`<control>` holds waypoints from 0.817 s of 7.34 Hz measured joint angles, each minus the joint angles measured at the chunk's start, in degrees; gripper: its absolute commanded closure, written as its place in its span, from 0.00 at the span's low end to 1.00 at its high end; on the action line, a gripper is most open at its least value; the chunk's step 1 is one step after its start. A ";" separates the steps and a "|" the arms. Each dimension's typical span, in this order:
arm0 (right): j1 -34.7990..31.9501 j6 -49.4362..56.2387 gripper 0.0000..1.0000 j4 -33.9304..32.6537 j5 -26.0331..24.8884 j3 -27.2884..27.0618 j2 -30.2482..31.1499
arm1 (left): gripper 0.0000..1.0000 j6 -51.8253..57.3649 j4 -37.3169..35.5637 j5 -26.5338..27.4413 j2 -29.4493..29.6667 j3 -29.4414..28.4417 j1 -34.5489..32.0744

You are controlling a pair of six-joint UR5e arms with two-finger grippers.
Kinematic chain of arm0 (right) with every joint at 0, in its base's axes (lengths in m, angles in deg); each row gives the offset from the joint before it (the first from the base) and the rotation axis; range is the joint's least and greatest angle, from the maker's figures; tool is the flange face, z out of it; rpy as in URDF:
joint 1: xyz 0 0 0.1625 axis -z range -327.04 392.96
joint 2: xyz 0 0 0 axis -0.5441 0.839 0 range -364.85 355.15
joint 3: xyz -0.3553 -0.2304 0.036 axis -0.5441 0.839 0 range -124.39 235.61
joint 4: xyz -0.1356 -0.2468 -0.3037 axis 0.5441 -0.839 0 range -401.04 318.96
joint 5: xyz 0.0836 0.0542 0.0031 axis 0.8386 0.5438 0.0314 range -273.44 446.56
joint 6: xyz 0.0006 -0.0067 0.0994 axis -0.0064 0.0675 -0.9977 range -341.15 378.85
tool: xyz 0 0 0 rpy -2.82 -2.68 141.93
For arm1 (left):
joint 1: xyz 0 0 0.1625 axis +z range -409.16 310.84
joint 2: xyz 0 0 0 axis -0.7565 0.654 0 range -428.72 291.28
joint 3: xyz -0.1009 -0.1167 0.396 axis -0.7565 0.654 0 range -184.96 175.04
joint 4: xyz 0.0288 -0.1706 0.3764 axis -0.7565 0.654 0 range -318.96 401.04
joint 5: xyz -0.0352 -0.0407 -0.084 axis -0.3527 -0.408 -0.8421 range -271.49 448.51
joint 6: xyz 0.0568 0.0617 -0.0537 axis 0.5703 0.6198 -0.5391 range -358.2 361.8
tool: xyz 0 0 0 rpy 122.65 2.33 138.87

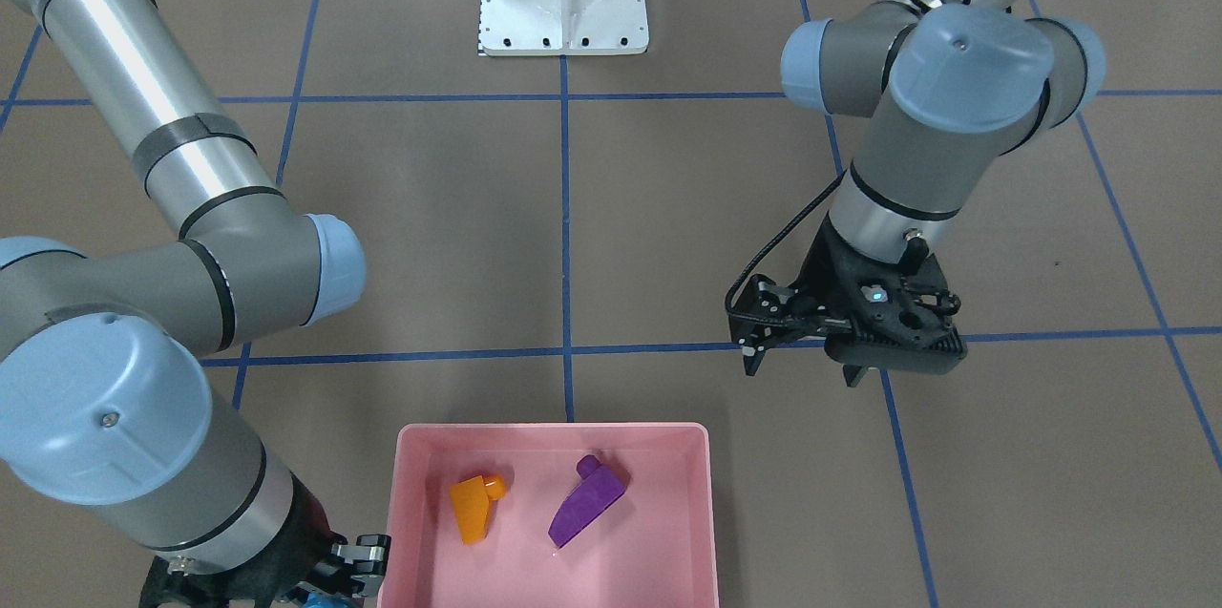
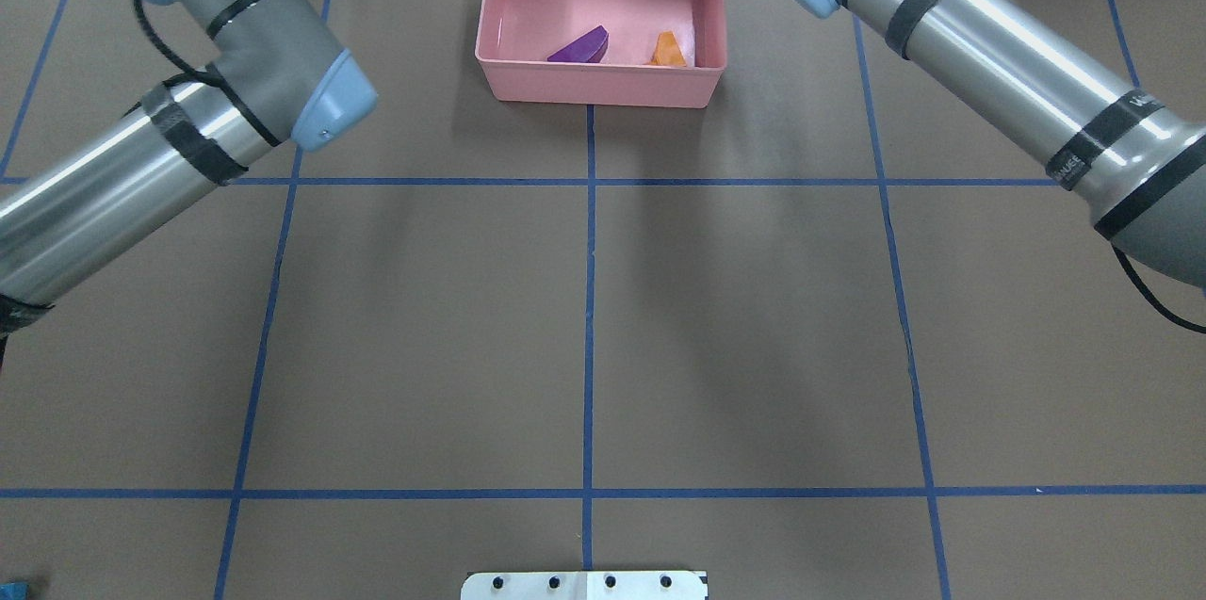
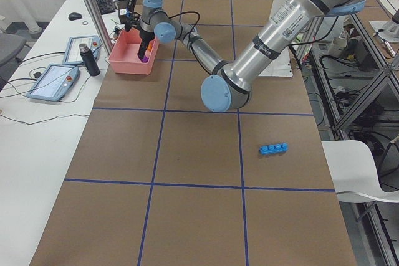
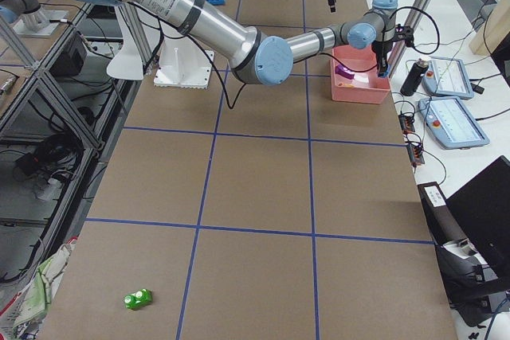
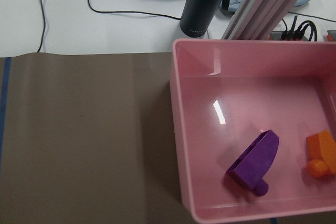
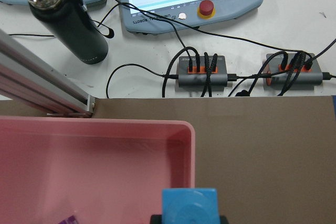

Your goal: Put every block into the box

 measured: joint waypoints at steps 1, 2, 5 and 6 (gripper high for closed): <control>1.58 -0.94 0.01 1.21 -1.13 0.37 -0.47 | 0.00 2.79 -2.47 -0.14 -5.99 5.83 -0.14; 3.39 -3.12 0.00 4.57 -2.73 1.75 -0.74 | 0.00 4.91 -3.35 -0.18 -11.89 10.61 -0.17; 7.04 -8.15 0.00 9.93 -5.20 4.53 -1.46 | 0.00 9.56 -3.77 -0.20 -26.80 21.27 -0.27; 7.31 -9.84 0.00 10.06 -5.16 4.41 -1.54 | 0.00 10.29 -3.78 -0.20 -32.02 24.20 -0.28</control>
